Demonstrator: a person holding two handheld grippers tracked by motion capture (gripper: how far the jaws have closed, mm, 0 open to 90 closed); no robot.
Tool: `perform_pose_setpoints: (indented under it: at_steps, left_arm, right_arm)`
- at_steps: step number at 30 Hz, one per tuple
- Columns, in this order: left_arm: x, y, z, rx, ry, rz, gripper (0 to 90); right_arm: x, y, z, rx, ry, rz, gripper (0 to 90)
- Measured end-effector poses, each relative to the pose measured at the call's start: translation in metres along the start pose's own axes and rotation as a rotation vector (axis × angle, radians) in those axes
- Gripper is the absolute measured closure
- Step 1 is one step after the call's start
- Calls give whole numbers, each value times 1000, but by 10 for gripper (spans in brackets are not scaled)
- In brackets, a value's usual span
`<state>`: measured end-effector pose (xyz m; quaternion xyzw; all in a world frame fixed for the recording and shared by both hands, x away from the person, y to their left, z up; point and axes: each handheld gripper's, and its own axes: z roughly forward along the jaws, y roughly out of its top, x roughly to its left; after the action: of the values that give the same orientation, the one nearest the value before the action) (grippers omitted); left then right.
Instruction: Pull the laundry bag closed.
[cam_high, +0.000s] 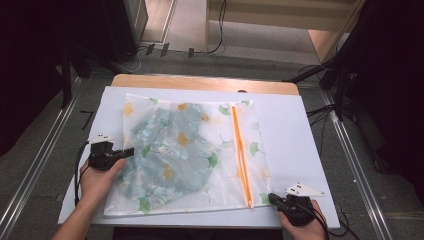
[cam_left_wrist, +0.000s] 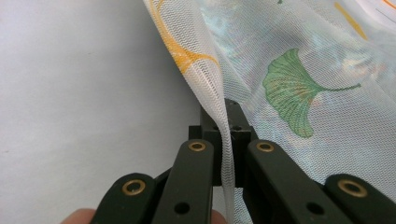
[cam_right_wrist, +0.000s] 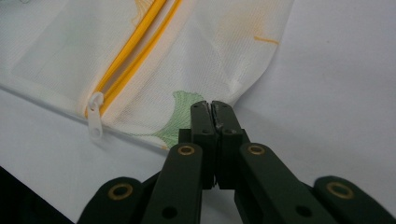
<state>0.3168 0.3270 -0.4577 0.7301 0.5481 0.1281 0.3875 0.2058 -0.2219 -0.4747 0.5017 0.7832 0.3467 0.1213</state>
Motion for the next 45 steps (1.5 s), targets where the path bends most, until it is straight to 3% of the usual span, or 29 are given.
perform_pose_setpoints:
  at_steps: [5,17,20,38,41,45]
  left_arm:
    - [-3,5,9,2,9,-4,900]
    - [-6,2,8,0,8,11,900]
    - [-7,1,5,10,18,42,900]
    - [-3,2,5,-19,52,31,900]
    - [-3,5,5,-27,69,53,900]
    - [-2,5,6,-30,72,45,900]
  right_arm:
    - [3,-1,-1,12,-27,-39,900]
    - [1,-4,-6,29,-26,-39,900]
    - [2,-6,-9,37,-12,-45,900]
    - [1,-9,-9,46,51,-50,900]
    - [7,-10,-10,56,76,-65,900]
    - [11,-11,-10,59,70,-84,900]
